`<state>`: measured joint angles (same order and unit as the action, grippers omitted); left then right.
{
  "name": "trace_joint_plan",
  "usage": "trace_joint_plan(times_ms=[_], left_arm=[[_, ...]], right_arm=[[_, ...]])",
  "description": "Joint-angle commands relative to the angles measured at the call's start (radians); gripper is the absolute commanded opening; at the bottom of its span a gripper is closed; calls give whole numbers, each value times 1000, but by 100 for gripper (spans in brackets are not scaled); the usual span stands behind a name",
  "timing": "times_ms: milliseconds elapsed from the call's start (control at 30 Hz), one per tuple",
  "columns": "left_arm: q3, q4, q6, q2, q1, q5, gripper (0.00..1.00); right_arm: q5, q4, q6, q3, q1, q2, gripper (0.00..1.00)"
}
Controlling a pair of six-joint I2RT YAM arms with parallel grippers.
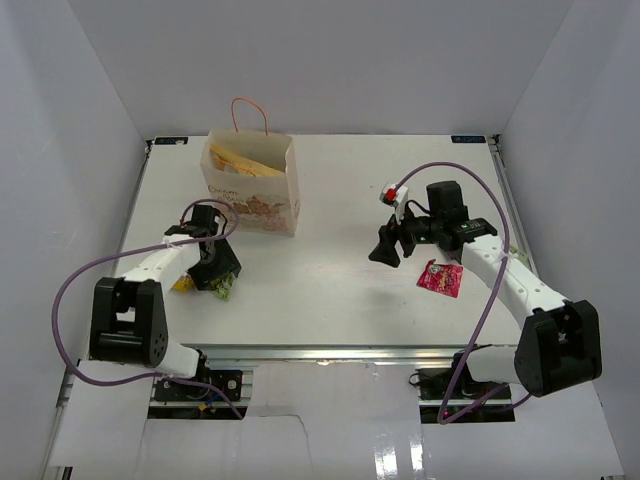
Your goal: Place the snacks into the paper bag
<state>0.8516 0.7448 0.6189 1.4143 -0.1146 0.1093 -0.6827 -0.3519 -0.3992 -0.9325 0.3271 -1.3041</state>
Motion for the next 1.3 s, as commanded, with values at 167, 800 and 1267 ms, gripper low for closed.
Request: trace_joint_plan(times_ms=[167, 800, 1267], left_arm=[[44, -54, -64, 84, 1, 0, 58], [-31, -221, -67, -567, 3, -321, 0], [745, -274, -154, -180, 1, -442, 0]], right_arm=[[-77, 34, 19, 1, -8, 22, 77], [-78, 13, 22, -5, -16, 57, 77], [-58, -2, 7, -19, -17, 83, 77]])
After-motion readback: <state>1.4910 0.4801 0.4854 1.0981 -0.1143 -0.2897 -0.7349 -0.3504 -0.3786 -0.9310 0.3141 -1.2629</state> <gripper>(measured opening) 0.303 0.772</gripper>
